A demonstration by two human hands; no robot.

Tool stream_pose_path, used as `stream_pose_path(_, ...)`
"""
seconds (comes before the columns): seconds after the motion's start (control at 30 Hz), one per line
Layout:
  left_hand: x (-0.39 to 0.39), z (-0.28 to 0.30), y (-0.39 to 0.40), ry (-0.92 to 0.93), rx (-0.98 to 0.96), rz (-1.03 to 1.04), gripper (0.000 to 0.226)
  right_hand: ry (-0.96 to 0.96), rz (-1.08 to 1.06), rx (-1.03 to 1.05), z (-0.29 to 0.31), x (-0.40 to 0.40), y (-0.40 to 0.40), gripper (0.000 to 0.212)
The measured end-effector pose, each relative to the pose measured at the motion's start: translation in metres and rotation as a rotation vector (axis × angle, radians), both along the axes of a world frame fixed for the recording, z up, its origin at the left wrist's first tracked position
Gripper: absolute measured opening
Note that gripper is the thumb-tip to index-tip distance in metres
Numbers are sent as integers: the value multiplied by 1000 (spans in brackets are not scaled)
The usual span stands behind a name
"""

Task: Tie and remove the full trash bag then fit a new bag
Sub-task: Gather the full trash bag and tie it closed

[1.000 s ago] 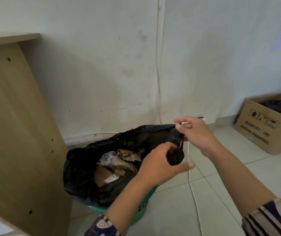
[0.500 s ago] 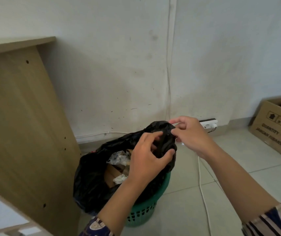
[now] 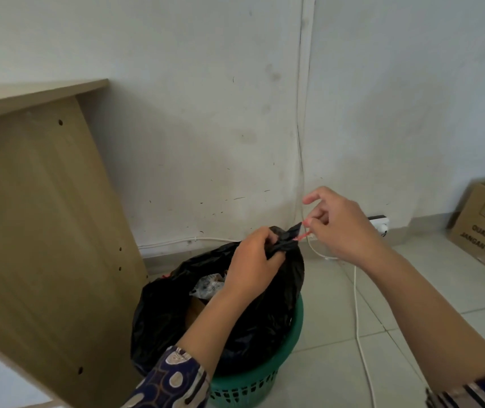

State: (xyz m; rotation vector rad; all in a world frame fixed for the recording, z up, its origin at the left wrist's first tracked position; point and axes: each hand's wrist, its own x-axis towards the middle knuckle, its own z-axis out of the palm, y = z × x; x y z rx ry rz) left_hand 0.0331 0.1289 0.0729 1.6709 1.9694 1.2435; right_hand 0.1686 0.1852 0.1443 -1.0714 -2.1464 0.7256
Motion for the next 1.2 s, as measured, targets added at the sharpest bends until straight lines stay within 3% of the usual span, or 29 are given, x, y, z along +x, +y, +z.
stream_pose_path(0.13, -6, -2, -1, -147, 4, -54, 27, 208, 87, -208, 13, -4, 4, 23)
stream_pose_path(0.23, 3, 5, 0, -242, -28, -180, 72, 208, 93, -149, 15, -13, 4, 22)
stream_pose_path(0.27, 7, 9, 2, -243, -18, -194, 74, 180, 75, -63, 16, -16, 5, 22)
stream_pose_path(0.37, 11, 16, 12, -132, 72, -134, 47, 117, 21, 161, 23, -18, 9, 23)
stream_pose_path(0.57, -4, -2, 18, 144, 145, -59, 40, 126, -55, 316, 22, -19, 28, 17)
stream_pose_path(0.73, -20, -24, 17, 163, 15, -35, 25, 246, -142, 349, 15, -18, 47, 11)
stream_pose_path(0.9, -32, -43, 9, 216, -105, 6, 25, 367, -247, 374, 33, -2, 76, 10)
stream_pose_path(1.07, -39, -50, 6, 175, -157, 35, 22, 281, -310, 315, 19, 6, 88, 15)
stream_pose_path(1.13, -42, -52, 6, 148, -187, 37, 23, 55, -339, 245, 0, 4, 88, 28)
stream_pose_path(1.2, -45, -54, 5, 136, -195, 25, 23, -178, -319, 334, -19, -3, 77, 38)
